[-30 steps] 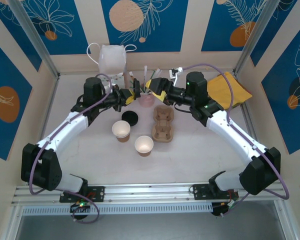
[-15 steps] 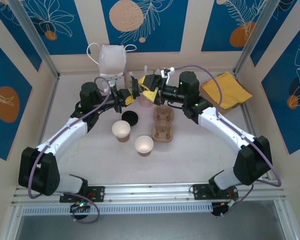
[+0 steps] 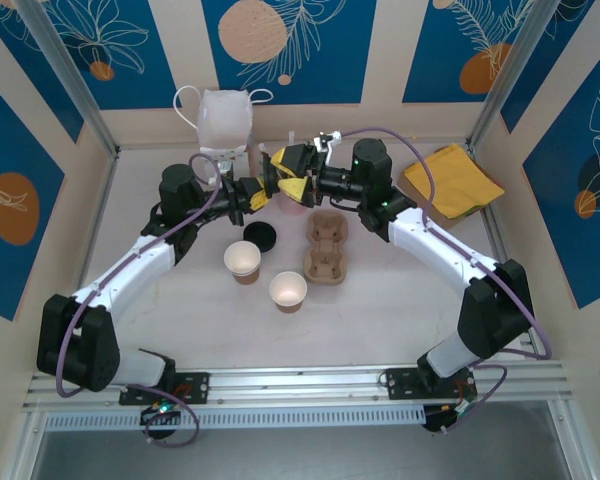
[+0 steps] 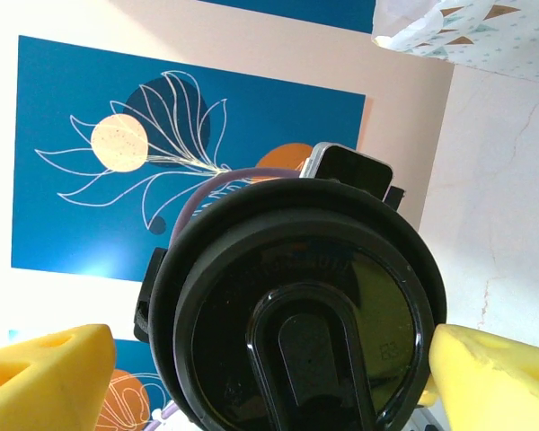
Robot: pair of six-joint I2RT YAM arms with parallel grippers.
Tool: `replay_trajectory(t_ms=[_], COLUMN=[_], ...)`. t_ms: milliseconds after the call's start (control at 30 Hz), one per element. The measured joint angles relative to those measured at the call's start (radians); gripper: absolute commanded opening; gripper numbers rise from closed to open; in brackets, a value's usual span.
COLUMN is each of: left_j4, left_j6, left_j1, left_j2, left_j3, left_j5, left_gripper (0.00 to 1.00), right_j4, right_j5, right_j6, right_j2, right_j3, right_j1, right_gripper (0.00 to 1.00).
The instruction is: Pack the takeout coffee
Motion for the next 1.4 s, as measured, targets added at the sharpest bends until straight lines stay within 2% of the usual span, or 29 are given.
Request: replay_trajectory(t_ms=[967,1400], left_j4=[-0.053,-0.069], left_j6=[0.019,0.034], left_j1=[0.002,0.001], left_j2=[-0.015,-0.029], left_j3=[0.000,0.000], left_j5=[0.004,0.004], left_gripper=[0.07,0.07], right_j4=[-0.019,0.037], right_j5=[0.027,-0.021], right_j6=[0.004,0.023], right_j2=[0.005,0.027], right_j3=[-0.017,-0.016], right_j1=[0.001,0.002], right_gripper=[0.90,0.88])
